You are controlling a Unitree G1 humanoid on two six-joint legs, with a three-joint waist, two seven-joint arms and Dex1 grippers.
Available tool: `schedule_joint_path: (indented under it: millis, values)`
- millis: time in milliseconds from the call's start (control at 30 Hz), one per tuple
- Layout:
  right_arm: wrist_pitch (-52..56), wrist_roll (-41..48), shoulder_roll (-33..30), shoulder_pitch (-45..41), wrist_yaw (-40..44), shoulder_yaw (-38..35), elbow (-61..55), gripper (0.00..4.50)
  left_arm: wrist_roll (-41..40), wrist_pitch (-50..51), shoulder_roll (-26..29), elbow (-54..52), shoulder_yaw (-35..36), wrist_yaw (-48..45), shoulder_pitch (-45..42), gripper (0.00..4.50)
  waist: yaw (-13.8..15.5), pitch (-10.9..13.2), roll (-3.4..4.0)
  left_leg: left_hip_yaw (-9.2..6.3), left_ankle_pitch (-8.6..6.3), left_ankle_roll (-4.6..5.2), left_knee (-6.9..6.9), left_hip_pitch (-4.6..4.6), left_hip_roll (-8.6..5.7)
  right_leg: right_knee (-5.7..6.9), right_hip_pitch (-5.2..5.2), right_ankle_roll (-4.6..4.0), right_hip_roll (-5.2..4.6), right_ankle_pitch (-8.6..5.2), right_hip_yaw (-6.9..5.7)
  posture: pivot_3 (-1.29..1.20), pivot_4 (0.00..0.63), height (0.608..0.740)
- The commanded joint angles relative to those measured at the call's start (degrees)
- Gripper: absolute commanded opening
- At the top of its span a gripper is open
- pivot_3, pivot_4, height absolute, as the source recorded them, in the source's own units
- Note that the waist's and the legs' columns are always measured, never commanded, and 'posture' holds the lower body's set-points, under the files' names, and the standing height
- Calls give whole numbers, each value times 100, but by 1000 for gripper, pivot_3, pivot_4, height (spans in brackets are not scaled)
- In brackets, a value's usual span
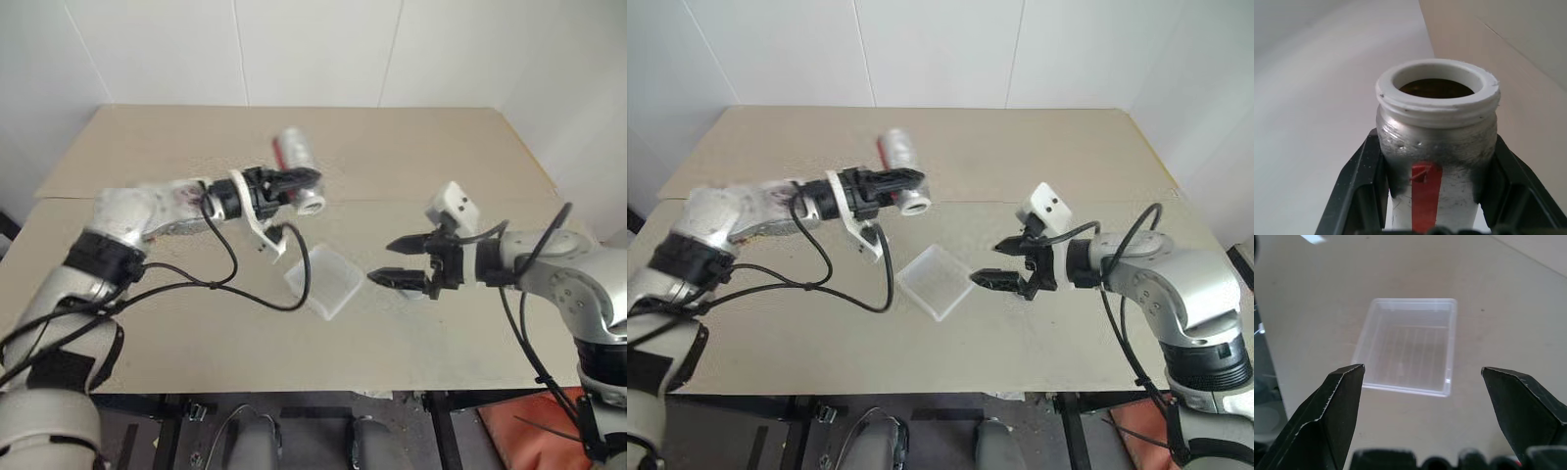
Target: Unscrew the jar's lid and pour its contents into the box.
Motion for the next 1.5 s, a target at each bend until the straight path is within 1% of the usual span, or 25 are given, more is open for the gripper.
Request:
schedule_joint_path:
  millis: [33, 133, 300, 400, 567, 667, 700, 733, 767, 800, 833, 867, 933, 967, 1000, 1033, 1067, 1133, 1300, 1500]
  values:
    - [-178, 39, -90, -247, 110, -117, -67, 4436, 877, 285, -39, -27, -504, 940, -146, 2031, 2, 0, 0, 0, 0, 0, 2, -2, 0, 0, -2, 1, 0, 0, 0, 0, 150, 740]
    - [-131, 101, -57, -301, 56, -245, -125, 4436, 1199, 783, -197, -24, -710, 1011, -70, 2031, 6, 0, 0, -1, 0, 0, 12, -16, 3, 17, -16, 1, 3, 1, -3, 0, 150, 740]
    - [-6, 327, -49, -234, -70, -511, -443, 4436, 1444, 1448, -366, -73, -824, 1059, 54, 2031, 1, 0, 0, -2, 0, 0, 18, -19, 2, 28, -17, 1, 2, 1, -3, 0, 150, 740]
    - [3, 457, -72, -221, -84, -604, -516, 4436, 1450, 1467, -371, -59, -909, 1170, 35, 2031, 3, 0, 0, -4, 0, 0, 17, -20, 3, 31, -17, 1, 3, 1, -3, 0, 150, 740]
    - [-106, 400, -84, -174, -148, -522, -533, 4436, 1207, 1518, -401, 21, -835, 1113, 63, 2031, 5, 0, 0, -4, 0, 0, 21, -19, 1, 30, -16, 1, 0, 1, -3, 0, 150, 740]
    - [-274, 307, -45, -100, -194, -485, -574, 4436, -187, 1248, -482, 211, -271, 223, 430, 2031, -6, 0, 0, -4, 0, 0, 21, -19, 1, 32, -15, 1, 0, 1, -3, 0, 150, 740]
    - [-331, 277, -29, -67, -225, -488, -576, 4436, -1126, 1234, -561, 282, 41, -487, 651, 2031, -15, 0, 0, -4, 0, 0, 21, -19, 2, 32, -16, 1, 0, 1, -3, 0, 150, 740]
    - [-391, 240, -11, -43, -255, -484, -556, 4436, -2235, 1557, -703, 215, 443, -1415, 933, 2031, -29, -1, 2, -4, 0, 0, 21, -19, 4, 33, -16, 1, 0, 1, -3, 0, 150, 740]
    - [-451, 205, 3, -15, -284, -488, -549, 4436, -3079, 1798, -814, 151, 764, -2125, 1124, 2031, -31, -1, 2, -3, 0, 0, 20, -18, 5, 33, -16, 0, 0, 2, -2, 0, 150, 740]
    - [-536, 159, 29, 11, -313, -493, -527, 4436, -3825, 2061, -967, 98, 1116, -2620, 1248, 2031, -30, -1, 2, -3, 0, 0, 24, -19, 8, 35, -17, 0, 2, 1, -4, 0, 150, 740]
    - [-589, 133, 34, 27, -315, -496, -505, 4436, -4538, 2724, -1189, -135, 1508, -3176, 1362, 2031, -31, 0, 1, -4, 1, 0, 27, -21, 10, 34, -17, -1, 3, 2, -6, 0, 150, 740]
    - [-635, 107, 35, 38, -314, -491, -483, 4436, -5267, 3618, -1452, -419, 1924, -3702, 1419, 2031, -32, 0, 1, -4, 1, 0, 33, -23, 10, 33, -19, -1, 3, 2, -6, 0, 150, 740]
    - [-703, 79, 54, 54, -315, -486, -458, 4436, -6345, 5064, -1869, -849, 2646, -4267, 1426, 2031, -15, 0, 0, -8, 1, 0, 41, -27, 8, 33, -17, -1, 3, 2, -9, 0, 150, 740]
    - [-724, 75, 70, 62, -323, -490, -459, 4436, -6747, 5736, -2013, -1055, 2935, -4434, 1398, 2031, -19, 0, 1, -14, 1, 0, 43, -28, 8, 30, -15, 0, 3, 2, -14, 0, 150, 740]
    - [-733, 82, 102, 67, -349, -498, -465, 4436, -7202, 6612, -2103, -1267, 3199, -4694, 1335, 2031, -27, 0, 0, -16, 1, 0, 42, -24, 6, 33, -7, 1, 3, 2, -13, 0, 150, 740]
    - [-735, 98, 134, 76, -367, -496, -478, 4436, -7447, 7291, -2252, -1455, 3476, -4604, 1334, 2031, -48, 0, 1, -19, 1, 0, 42, -25, 6, 31, -8, 1, 5, 2, -14, 0, 150, 740]
    - [-737, 109, 157, 84, -380, -495, -494, 4436, -7506, 7762, -2303, -1600, 3580, -4530, 1361, 2031, -62, -1, 1, -24, 1, 0, 42, -24, 4, 33, -7, 2, 6, 2, -14, 0, 150, 740]
    - [-731, 129, 177, 96, -386, -501, -516, 4436, -7489, 8267, -2337, -1843, 3638, -4374, 1434, 2031, -93, -1, 1, -32, 1, 0, 41, -18, 0, 34, 1, 3, 5, 2, -13, 0, 150, 740]
    - [-729, 164, 186, 99, -397, -522, -539, 4436, -8022, 8848, -2537, -2378, 4101, -4229, 1753, 2031, -133, -1, 1, -38, 1, 0, 41, -16, -3, 34, 1, 2, 4, 3, -13, 0, 150, 740]
    - [-789, 137, 255, 129, -466, -504, -572, 4436, -8474, 8872, -2533, -2724, 4283, -4337, 2281, 2031, -136, -1, 1, -38, 1, 0, 39, -14, -4, 32, 1, 2, 3, 3, -12, 0, 150, 740]
